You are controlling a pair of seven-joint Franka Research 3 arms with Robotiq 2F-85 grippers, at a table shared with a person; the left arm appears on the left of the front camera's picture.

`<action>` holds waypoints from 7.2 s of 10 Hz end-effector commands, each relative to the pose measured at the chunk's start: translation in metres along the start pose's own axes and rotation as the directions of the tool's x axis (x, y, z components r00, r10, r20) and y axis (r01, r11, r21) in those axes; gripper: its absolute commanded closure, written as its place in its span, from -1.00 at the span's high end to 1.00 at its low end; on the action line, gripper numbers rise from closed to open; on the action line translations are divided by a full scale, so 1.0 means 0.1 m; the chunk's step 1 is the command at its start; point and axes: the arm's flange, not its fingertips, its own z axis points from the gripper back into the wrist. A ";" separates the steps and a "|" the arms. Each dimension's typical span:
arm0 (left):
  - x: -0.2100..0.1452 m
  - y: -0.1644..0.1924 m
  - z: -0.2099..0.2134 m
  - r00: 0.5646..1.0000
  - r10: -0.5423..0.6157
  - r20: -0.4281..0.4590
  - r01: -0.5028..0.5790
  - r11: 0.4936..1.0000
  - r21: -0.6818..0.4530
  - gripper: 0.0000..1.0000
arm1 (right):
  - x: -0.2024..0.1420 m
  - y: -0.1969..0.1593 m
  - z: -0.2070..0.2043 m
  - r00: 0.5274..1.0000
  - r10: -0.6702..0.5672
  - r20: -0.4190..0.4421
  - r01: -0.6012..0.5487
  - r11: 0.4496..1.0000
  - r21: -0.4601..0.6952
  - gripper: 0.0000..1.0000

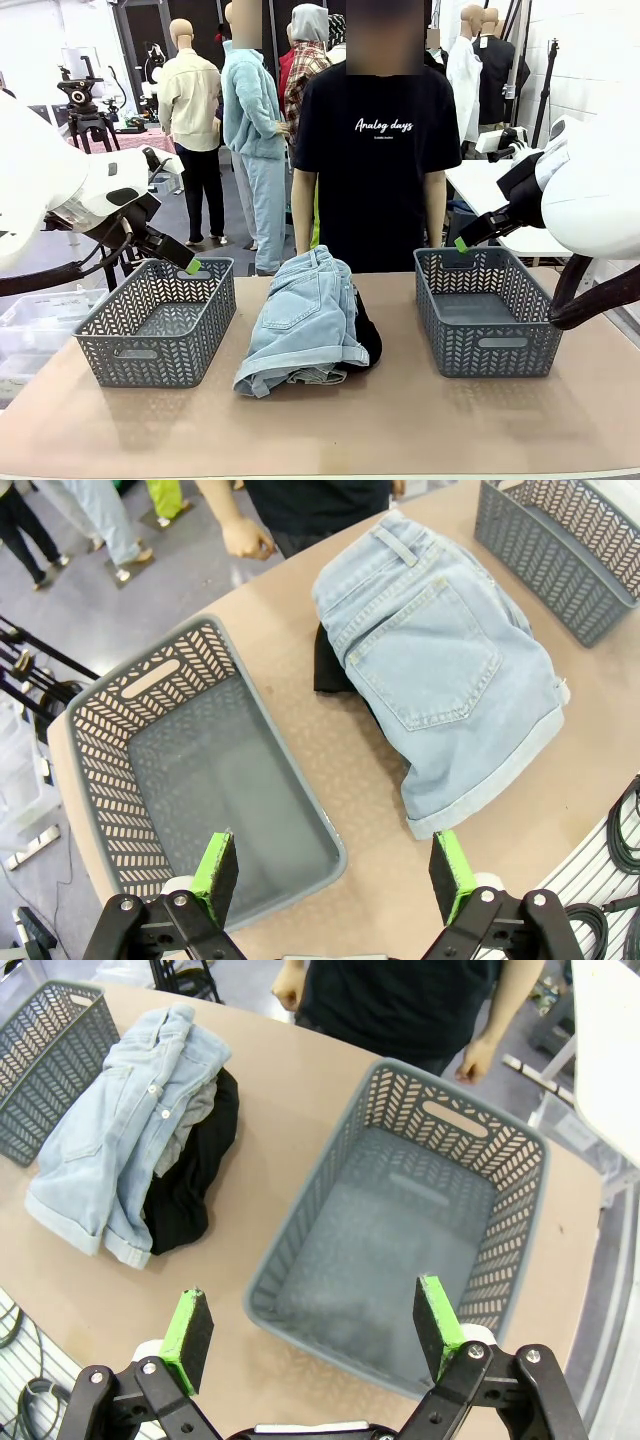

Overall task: Sort the tops and bottoms.
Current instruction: Lift clothes from the center of the table with your left hand.

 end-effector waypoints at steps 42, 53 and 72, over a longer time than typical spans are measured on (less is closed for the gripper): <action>1.20 -0.76 -2.33 0.978 -0.146 -0.147 0.115 0.974 -0.197 1.00 | 0.00 -0.01 -0.01 1.000 0.000 0.008 0.000 1.000 0.002 1.00; 1.13 -0.63 -2.43 0.982 -0.048 -0.185 0.004 0.972 -0.234 -0.78 | 0.00 -0.01 -0.01 1.000 0.000 0.008 0.000 1.000 0.002 1.00; 2.16 -1.47 -1.38 0.971 -0.231 -0.062 0.222 0.967 -0.123 -1.00 | 0.00 -0.01 -0.01 1.000 0.000 0.008 0.000 1.000 0.002 1.00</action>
